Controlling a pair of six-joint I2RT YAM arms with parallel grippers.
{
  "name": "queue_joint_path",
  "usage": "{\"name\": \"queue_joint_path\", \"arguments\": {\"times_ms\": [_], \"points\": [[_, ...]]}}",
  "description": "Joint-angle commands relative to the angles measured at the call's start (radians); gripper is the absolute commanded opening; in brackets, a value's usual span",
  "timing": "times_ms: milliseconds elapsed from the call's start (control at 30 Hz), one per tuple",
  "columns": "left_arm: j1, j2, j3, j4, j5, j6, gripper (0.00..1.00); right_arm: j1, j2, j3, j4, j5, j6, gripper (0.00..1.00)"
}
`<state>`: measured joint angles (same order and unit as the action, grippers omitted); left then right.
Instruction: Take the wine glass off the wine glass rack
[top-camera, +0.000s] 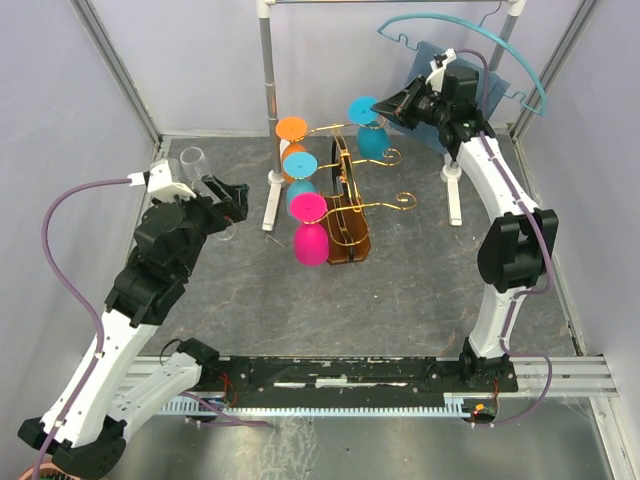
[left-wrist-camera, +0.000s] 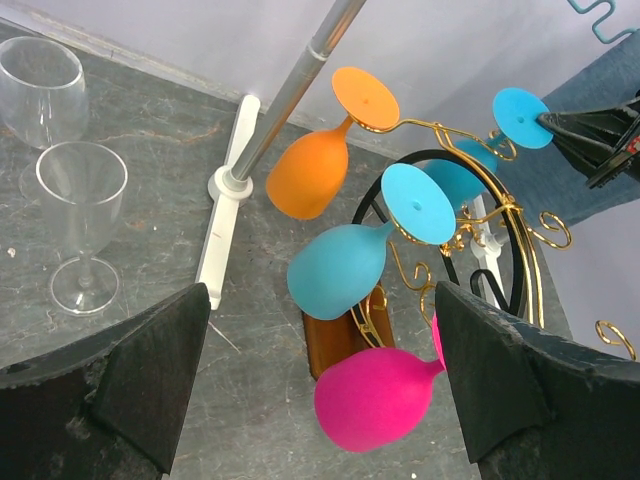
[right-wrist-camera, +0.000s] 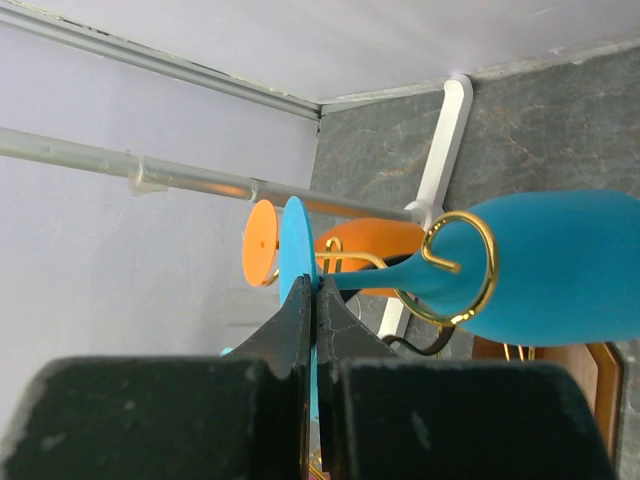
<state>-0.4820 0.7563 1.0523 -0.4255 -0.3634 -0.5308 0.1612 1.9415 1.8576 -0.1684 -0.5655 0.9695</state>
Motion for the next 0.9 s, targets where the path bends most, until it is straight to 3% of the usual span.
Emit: {"name": "queue_joint_path", "arguments": {"times_ms": [0, 267, 567, 867], "points": [[-0.003, -0.012, -0.004, 0.007, 0.007, -0.033, 1.00, 0.025, 0.048, 0.123, 0.054, -0.007, -0.002, 0.00], [-0.003, -0.028, -0.003, 0.006, -0.001, -0.021, 1.00, 0.027, 0.069, 0.171, 0.099, 0.074, -0.024, 0.00], [-0.002, -0.029, 0.008, 0.005, 0.003, -0.013, 1.00, 0.027, 0.081, 0.124, 0.466, 0.020, 0.124, 0.00], [-0.001, -0.038, 0.036, 0.005, 0.007, -0.021, 0.99, 0.032, 0.005, 0.075, 0.696, -0.148, 0.145, 0.01]]}}
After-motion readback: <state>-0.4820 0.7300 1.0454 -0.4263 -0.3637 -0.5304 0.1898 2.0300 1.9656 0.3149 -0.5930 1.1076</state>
